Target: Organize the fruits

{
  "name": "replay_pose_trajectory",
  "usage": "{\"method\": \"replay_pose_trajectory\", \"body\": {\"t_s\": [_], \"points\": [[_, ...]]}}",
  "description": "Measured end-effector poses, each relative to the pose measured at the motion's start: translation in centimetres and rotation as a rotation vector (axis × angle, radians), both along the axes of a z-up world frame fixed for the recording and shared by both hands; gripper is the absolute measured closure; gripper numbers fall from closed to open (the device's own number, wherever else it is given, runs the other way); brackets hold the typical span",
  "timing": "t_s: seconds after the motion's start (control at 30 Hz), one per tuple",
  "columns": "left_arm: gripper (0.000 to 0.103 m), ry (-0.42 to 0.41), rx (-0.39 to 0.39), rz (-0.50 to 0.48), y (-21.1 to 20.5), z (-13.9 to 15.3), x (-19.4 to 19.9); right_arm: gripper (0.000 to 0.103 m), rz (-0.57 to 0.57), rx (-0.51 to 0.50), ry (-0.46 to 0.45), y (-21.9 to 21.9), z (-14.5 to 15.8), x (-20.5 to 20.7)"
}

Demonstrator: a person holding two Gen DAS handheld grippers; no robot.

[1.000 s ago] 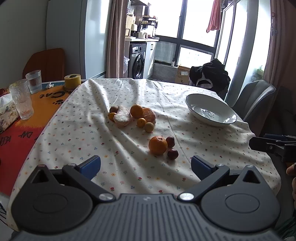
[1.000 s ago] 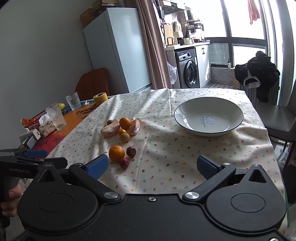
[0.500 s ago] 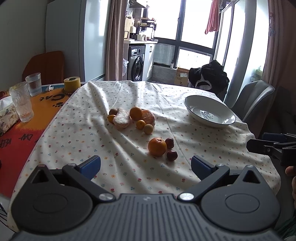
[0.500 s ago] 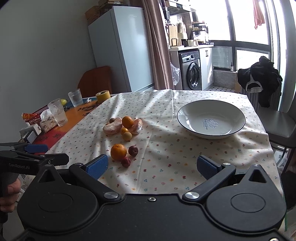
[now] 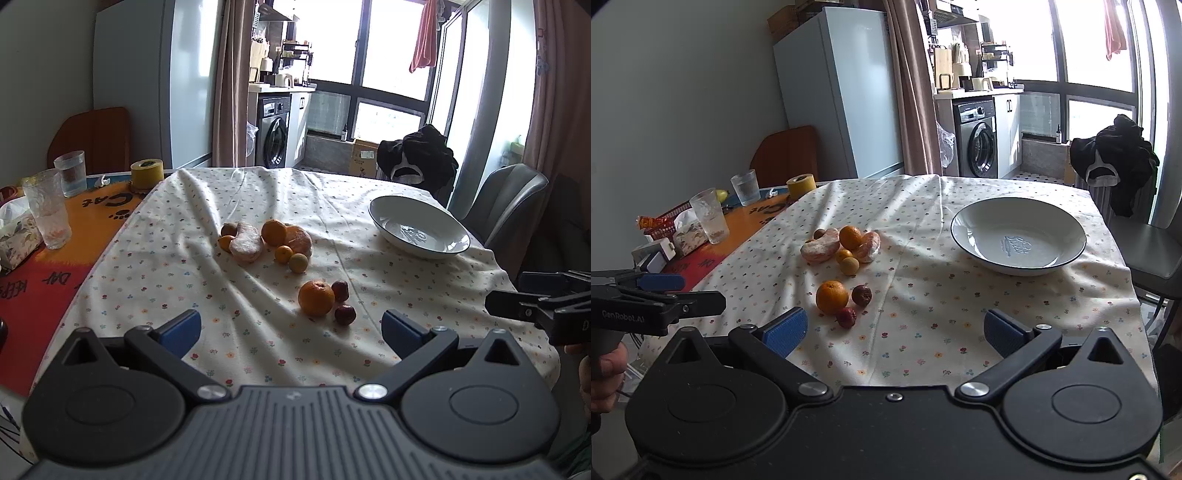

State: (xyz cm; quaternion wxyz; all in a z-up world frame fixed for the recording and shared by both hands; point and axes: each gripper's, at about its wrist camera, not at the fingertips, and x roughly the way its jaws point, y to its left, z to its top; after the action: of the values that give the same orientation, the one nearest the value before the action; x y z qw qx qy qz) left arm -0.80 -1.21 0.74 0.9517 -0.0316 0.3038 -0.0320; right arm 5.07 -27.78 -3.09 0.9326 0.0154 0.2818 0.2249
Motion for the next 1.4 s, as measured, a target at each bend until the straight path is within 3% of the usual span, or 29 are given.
{"method": "replay_pose_trajectory", "body": {"t_s": [0.9, 1.4], "points": [[0.0, -0.002, 0.006, -0.008, -0.1, 0.2, 0.0, 0.0, 0.013, -0.009, -0.015, 0.2, -0.2, -0.2], [0.0, 0.019, 0.031, -0.013, -0.5, -2.5, 1.7, 0.0, 0.072, 0.002, 0.028, 0.9, -2.6, 1.5]]}}
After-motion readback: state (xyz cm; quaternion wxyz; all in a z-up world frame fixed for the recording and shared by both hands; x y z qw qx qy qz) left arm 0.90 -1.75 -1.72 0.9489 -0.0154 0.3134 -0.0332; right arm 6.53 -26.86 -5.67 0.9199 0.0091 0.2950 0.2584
